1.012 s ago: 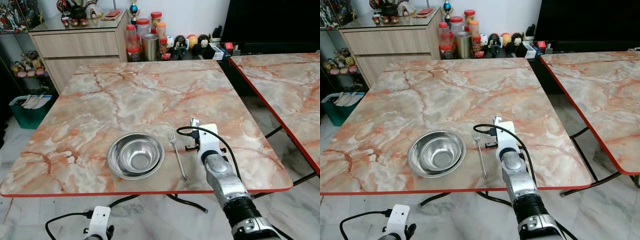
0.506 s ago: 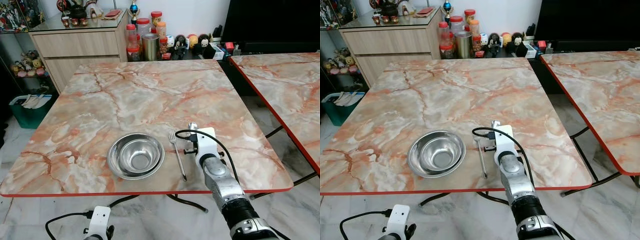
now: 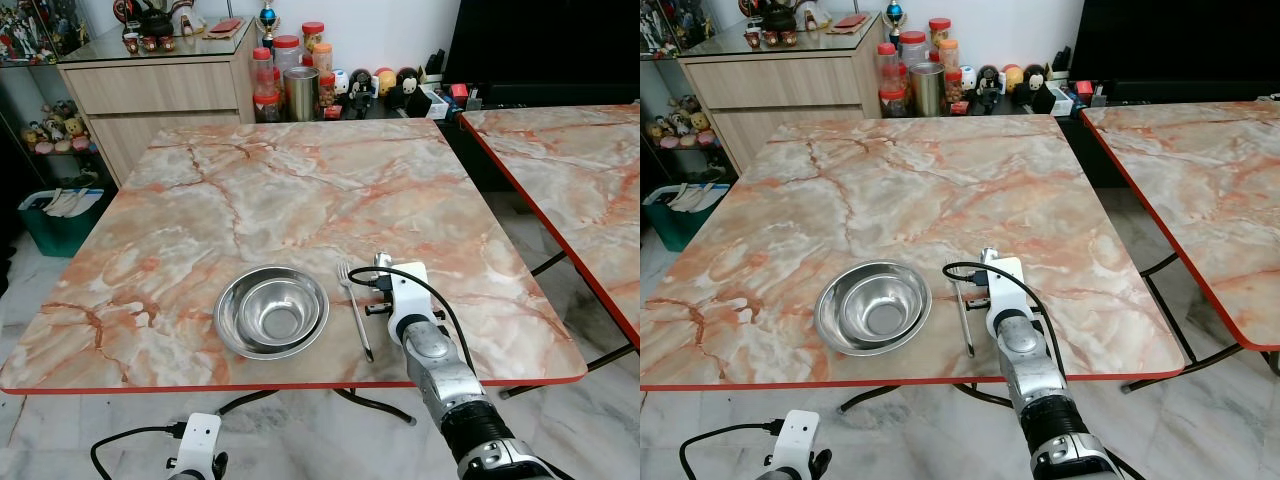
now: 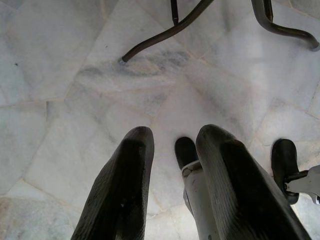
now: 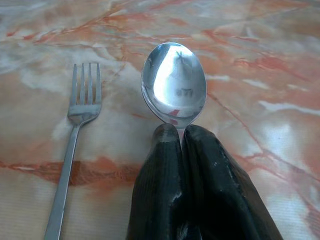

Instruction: Setting the table

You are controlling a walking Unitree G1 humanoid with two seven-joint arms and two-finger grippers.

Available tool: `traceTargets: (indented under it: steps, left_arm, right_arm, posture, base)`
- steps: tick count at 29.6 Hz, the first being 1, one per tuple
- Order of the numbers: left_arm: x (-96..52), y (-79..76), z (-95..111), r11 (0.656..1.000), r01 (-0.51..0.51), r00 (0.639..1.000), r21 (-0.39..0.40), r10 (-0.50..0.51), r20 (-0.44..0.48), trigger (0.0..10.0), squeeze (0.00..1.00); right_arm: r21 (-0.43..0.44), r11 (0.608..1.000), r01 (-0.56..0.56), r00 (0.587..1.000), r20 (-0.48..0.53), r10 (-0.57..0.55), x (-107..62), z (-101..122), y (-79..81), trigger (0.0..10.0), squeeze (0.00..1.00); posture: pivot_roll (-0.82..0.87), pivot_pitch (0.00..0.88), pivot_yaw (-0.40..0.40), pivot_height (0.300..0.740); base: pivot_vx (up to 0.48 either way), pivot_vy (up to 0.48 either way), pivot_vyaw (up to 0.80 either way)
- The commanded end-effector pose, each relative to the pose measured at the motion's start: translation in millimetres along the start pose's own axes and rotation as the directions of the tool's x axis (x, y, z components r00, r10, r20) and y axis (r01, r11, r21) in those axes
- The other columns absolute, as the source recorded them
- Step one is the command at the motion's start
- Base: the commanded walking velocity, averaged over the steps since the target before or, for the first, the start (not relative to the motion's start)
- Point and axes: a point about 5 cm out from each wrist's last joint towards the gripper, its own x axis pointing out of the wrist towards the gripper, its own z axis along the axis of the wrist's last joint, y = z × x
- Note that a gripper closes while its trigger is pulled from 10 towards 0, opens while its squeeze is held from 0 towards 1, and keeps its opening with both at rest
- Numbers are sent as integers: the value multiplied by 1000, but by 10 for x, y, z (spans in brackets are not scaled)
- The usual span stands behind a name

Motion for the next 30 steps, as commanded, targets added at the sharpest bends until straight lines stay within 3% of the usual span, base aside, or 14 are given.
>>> traceTargets:
  steps: [1,30]
  left_arm:
    - [-12,41,-39,1000,-6,1000,11,6,-18,10000,0]
    - [-11,32,-47,1000,-9,1000,16,9,-25,10000,0]
  right_arm:
    - [-3,1000,-2,1000,3,2,5,1,15,10000,0]
    - [5,1000,-21,999,27,21,16,-61,61,10000,0]
  posture:
    - [-15,0,19,736]
    - [-15,0,18,736]
  base:
    - [0,0,0]
    - [0,0,0]
